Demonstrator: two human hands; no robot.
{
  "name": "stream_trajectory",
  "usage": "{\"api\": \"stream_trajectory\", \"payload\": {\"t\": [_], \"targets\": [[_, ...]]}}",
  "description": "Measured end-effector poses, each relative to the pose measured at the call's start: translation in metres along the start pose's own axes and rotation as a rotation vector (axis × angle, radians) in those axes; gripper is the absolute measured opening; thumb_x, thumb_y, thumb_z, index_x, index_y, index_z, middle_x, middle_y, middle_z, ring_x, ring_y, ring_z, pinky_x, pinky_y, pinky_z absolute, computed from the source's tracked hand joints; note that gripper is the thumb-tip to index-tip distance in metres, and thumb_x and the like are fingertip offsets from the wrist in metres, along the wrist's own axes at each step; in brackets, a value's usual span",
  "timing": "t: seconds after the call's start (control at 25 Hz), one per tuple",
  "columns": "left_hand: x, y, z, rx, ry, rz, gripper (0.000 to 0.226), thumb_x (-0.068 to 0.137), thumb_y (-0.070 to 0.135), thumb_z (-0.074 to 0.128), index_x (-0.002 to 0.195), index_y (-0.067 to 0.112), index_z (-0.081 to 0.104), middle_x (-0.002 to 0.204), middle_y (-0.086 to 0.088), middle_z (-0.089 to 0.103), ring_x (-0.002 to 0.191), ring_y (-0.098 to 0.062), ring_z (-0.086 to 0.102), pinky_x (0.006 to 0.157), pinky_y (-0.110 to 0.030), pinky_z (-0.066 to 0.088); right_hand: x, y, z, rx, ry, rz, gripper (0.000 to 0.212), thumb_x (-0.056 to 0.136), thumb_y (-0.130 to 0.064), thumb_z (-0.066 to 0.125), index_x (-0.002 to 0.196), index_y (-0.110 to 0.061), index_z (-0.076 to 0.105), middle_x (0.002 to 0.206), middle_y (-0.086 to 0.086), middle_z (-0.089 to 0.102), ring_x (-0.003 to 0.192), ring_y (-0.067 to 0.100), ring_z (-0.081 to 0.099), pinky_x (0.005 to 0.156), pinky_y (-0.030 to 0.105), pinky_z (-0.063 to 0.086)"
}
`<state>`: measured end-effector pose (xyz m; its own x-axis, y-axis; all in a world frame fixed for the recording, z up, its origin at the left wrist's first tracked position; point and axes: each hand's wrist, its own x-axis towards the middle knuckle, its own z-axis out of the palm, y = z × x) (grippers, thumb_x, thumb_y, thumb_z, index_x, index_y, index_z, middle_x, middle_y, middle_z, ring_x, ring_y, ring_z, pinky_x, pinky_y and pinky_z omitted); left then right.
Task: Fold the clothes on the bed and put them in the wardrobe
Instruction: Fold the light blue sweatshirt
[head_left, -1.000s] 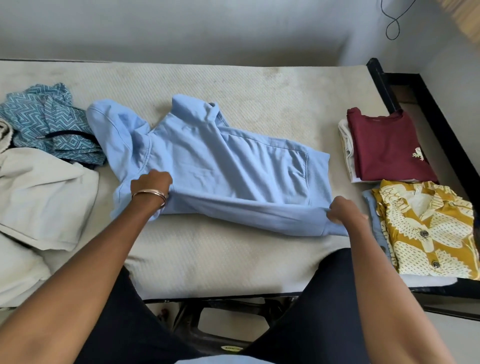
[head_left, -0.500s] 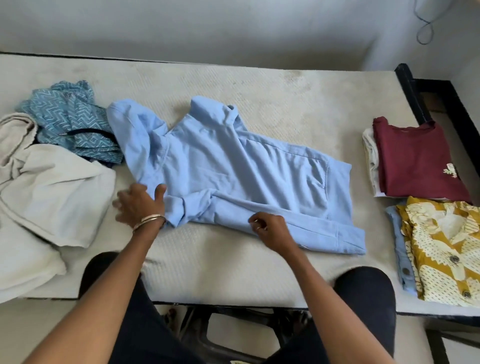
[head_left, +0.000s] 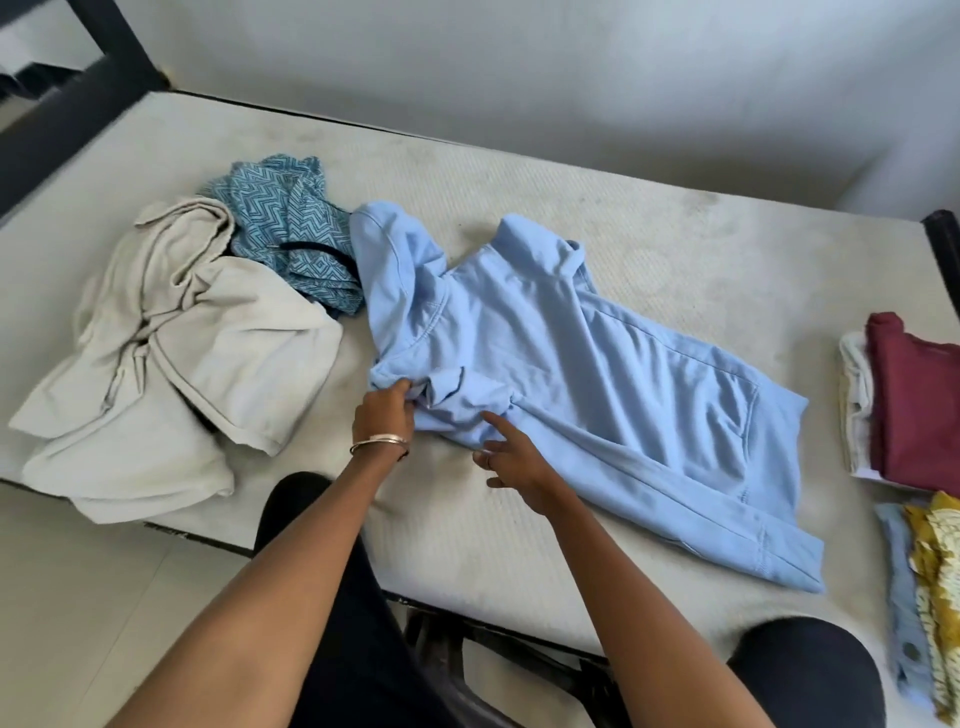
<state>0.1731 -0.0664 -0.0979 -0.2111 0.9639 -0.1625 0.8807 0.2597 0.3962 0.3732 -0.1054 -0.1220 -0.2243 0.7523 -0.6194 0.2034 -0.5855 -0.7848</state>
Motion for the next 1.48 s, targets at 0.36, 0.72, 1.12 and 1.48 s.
{"api": "stream_trajectory", "payload": {"t": [0.36, 0.72, 1.12, 1.48], "targets": [[0.037, 0.076, -0.110, -1.044, -0.078, -0.331, 0.025, 0.090, 0.002, 0.058, 0.107, 0.021, 0.058, 0.104, -0.012, 0.064, 0.078, -0.024, 0.061, 0.059, -0.026, 0.055, -0.011, -0.048, 0.045, 0.138, -0.163, -0.256, 0.081, 0.073, -0.014, 0.085, 0.142, -0.018, 0.043, 0.143, 0.003, 0.053, 0.131, 0.016, 0.050, 0.103, 0.035, 0.047], [0.040, 0.082, -0.141, -1.676, -0.294, -0.484, 0.011, 0.097, 0.001, 0.048, 0.105, 0.002, 0.055, 0.081, -0.016, 0.069, 0.064, -0.020, 0.069, 0.055, -0.030, 0.059, -0.053, -0.126, 0.018, 0.247, -0.084, -0.447, 0.044, 0.086, -0.025, 0.073, 0.126, -0.009, 0.061, 0.120, 0.015, 0.068, 0.105, 0.026, 0.068, 0.095, 0.045, 0.052], [0.005, 0.024, -0.010, -0.632, -0.258, -0.511, 0.044, 0.079, 0.003, 0.072, 0.118, 0.005, 0.052, 0.106, -0.014, 0.059, 0.098, -0.035, 0.060, 0.079, -0.041, 0.050, -0.106, -0.083, -0.154, -0.136, 0.240, -0.205, 0.019, 0.099, -0.014, 0.056, 0.091, -0.018, 0.073, 0.087, 0.011, 0.072, 0.077, 0.022, 0.067, 0.066, 0.030, 0.052], [0.074, 0.016, -0.024, 0.021, 0.045, 0.135, 0.027, 0.074, -0.004, 0.059, 0.099, 0.005, 0.059, 0.094, -0.026, 0.063, 0.091, -0.044, 0.059, 0.076, -0.045, 0.044, -0.103, -0.124, -0.199, -0.481, 0.302, -0.310, 0.018, 0.098, -0.017, 0.058, 0.097, -0.031, 0.069, 0.087, -0.006, 0.068, 0.081, 0.011, 0.061, 0.074, 0.027, 0.047]]}}
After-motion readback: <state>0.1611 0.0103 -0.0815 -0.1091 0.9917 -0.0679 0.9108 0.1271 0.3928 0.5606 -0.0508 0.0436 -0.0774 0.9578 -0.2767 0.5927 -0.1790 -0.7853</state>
